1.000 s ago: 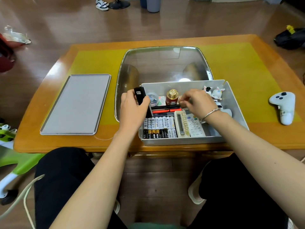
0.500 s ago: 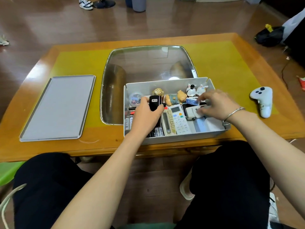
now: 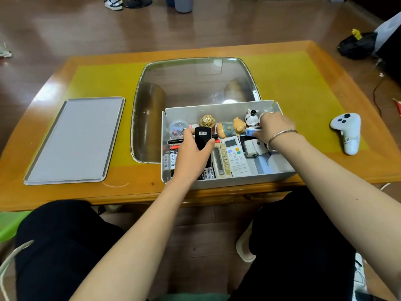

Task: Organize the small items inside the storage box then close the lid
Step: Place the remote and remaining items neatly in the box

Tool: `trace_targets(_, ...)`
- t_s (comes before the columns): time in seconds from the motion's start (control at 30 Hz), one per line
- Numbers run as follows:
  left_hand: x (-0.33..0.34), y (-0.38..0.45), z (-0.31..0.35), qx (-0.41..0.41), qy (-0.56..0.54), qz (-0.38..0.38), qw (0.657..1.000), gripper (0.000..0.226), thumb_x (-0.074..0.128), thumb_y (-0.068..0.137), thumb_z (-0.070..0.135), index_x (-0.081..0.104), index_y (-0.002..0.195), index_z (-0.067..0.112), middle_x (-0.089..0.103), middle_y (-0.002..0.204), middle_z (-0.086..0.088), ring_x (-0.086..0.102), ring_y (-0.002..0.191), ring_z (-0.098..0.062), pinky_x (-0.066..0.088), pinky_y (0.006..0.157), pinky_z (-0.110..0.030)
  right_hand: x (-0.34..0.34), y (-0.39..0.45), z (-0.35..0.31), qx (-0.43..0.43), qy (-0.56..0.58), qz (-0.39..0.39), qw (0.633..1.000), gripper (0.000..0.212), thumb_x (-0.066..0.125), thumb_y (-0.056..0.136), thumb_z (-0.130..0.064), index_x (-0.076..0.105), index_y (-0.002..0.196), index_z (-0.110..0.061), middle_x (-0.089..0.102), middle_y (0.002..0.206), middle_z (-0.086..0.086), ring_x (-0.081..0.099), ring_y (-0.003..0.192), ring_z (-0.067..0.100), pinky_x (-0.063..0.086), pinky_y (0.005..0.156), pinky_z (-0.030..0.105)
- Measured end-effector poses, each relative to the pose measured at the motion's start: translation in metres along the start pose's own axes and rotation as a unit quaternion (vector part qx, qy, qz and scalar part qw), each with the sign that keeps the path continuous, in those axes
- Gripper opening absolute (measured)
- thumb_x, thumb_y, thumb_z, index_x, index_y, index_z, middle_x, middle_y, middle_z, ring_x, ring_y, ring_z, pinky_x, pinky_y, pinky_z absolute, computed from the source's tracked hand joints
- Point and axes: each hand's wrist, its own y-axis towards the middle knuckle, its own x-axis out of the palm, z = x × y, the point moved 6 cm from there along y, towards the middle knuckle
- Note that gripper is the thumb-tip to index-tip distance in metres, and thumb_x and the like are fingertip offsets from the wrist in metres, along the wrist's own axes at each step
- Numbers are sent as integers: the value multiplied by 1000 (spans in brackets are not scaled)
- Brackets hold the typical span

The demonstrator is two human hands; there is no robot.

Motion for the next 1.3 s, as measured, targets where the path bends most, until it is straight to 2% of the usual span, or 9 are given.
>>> trace_targets(0.13,0,0,-1,0,-10,-5,1000,31,63,90,31,41,109,23,57,90,20,55,76,20,43,54,-3,1,6,8,3,67,-23,997,26,73,78,-26,67,99,-11,66,102,15,60,95,32,49,73,31)
trace_targets(0.27,0,0,-1,1,-4,-1,1000,31,63,90,34,41,109,24,57,89,18,58,75,12,46,54,-8,-7,-3,21,-8,204,31,978,9,73,78,-18,71,87,-16,70,90,9,61,87,25,46,78,27)
trace_targets(0.37,0,0,-2,-5,-12,-5,1000,32,62,90,34,40,110,25,57,87,19,57,74,15,46,53,-7,-21,-16,21,-46,281,52,957,11,73,77,-13,72,89,-13,70,81,4,61,72,12,43,68,16)
trace_targets(0.47,-1,0,-2,-6,-21,-4,1000,32,63,90,33,41,111,23,58,88,18,57,75,18,46,54,-6,-36,-29,16,-105,304,15,947,11,75,76,-11,72,87,-13,65,69,-4,55,52,-6,38,54,1)
trace_targets(0.6,-1,0,-2,-11,-28,-4,1000,33,62,90,34,41,113,23,59,92,17,60,80,7,48,56,-9,-45,-45,4,-180,225,-74,955,11,77,74,-9,73,83,-13,64,64,-9,55,53,-12,35,52,-1)
trace_targets(0.77,-1,-1,-1,-11,-30,-5,999,32,63,90,34,41,112,24,58,90,17,59,76,10,46,53,-7,-29,-54,-12,-221,100,-152,958,14,75,75,-9,71,87,-15,66,71,-3,60,67,8,35,51,0)
trace_targets(0.87,-1,-1,-1,-11,-31,-8,999,31,62,90,33,41,111,23,59,89,17,58,75,16,46,53,-7,-22,-56,-23,-237,52,-175,954,11,75,76,-11,71,86,-15,66,74,-2,58,70,10,33,53,10)
trace_targets(0.97,-1,-1,0,-7,-32,-8,999,30,63,90,31,41,110,23,57,88,18,55,73,22,43,51,-4,-12,-58,-31,-249,15,-204,947,13,72,77,-9,73,89,-14,72,84,1,56,70,9,37,62,15)
trace_targets(1.3,0,-2,0,-6,-34,-15,999,29,62,91,31,40,110,24,57,88,19,55,73,22,44,51,-5,-5,-57,-33,-255,-17,-222,941,15,70,78,-6,73,91,-13,72,88,2,53,70,8,33,51,10)
